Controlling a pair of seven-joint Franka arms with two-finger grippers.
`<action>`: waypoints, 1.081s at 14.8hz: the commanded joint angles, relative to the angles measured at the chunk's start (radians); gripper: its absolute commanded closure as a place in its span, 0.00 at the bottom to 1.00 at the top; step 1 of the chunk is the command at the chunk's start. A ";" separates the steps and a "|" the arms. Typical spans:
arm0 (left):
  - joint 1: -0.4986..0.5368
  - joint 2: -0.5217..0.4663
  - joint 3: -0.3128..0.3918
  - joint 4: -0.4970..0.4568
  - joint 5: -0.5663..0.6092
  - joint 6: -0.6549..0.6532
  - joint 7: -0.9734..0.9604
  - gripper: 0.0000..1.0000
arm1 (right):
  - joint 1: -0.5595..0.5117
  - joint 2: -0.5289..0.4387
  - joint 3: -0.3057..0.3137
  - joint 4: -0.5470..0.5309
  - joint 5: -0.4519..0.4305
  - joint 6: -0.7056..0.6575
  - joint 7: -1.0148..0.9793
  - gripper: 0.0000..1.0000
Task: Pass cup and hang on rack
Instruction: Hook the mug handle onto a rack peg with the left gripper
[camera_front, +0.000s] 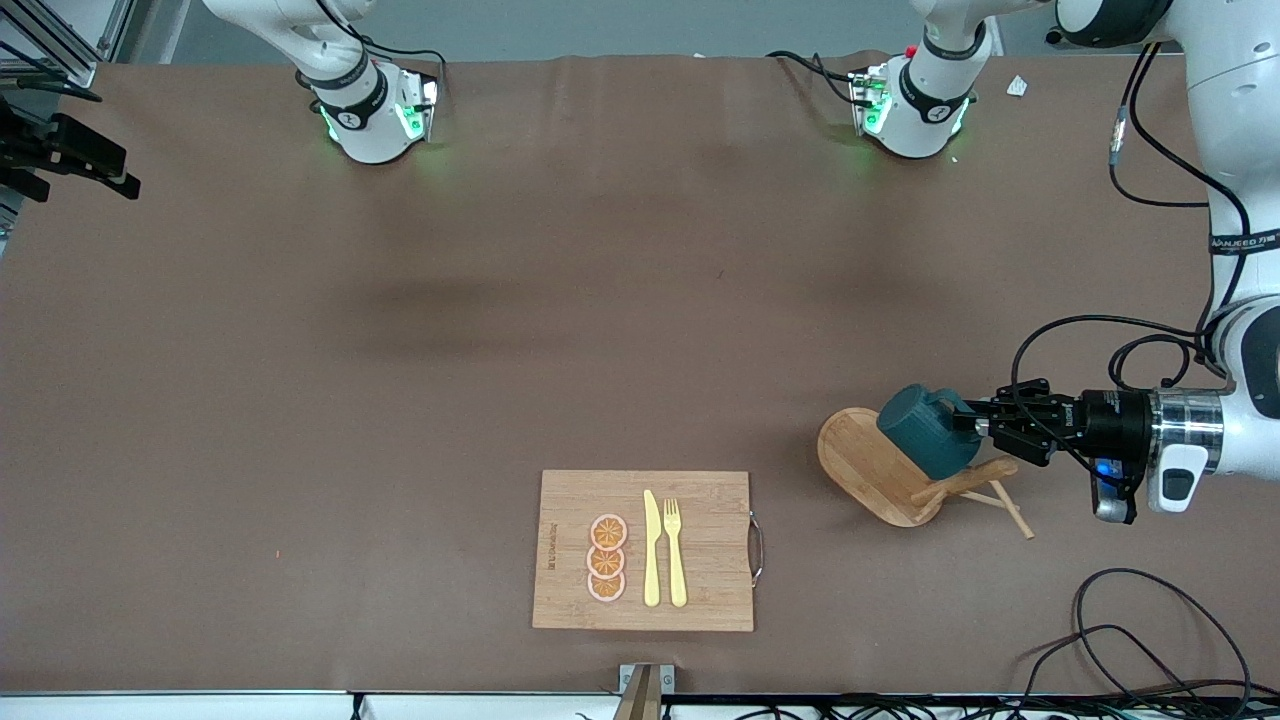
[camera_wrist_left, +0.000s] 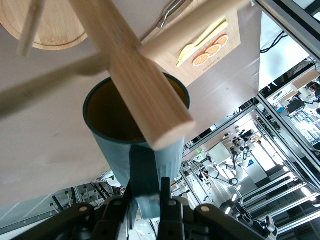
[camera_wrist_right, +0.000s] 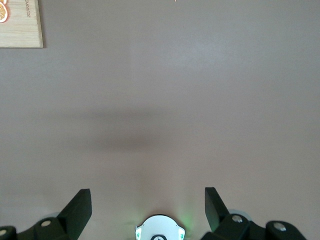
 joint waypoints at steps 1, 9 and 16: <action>0.012 0.019 -0.006 0.017 -0.019 -0.014 0.040 1.00 | 0.003 -0.011 0.000 -0.011 0.005 -0.005 0.005 0.00; 0.021 0.027 -0.006 0.022 -0.019 -0.012 0.083 0.65 | 0.003 -0.011 0.000 -0.011 0.004 -0.013 0.005 0.00; 0.013 0.010 -0.003 0.039 -0.015 -0.009 0.082 0.00 | 0.003 -0.011 0.000 -0.013 0.002 -0.016 0.003 0.00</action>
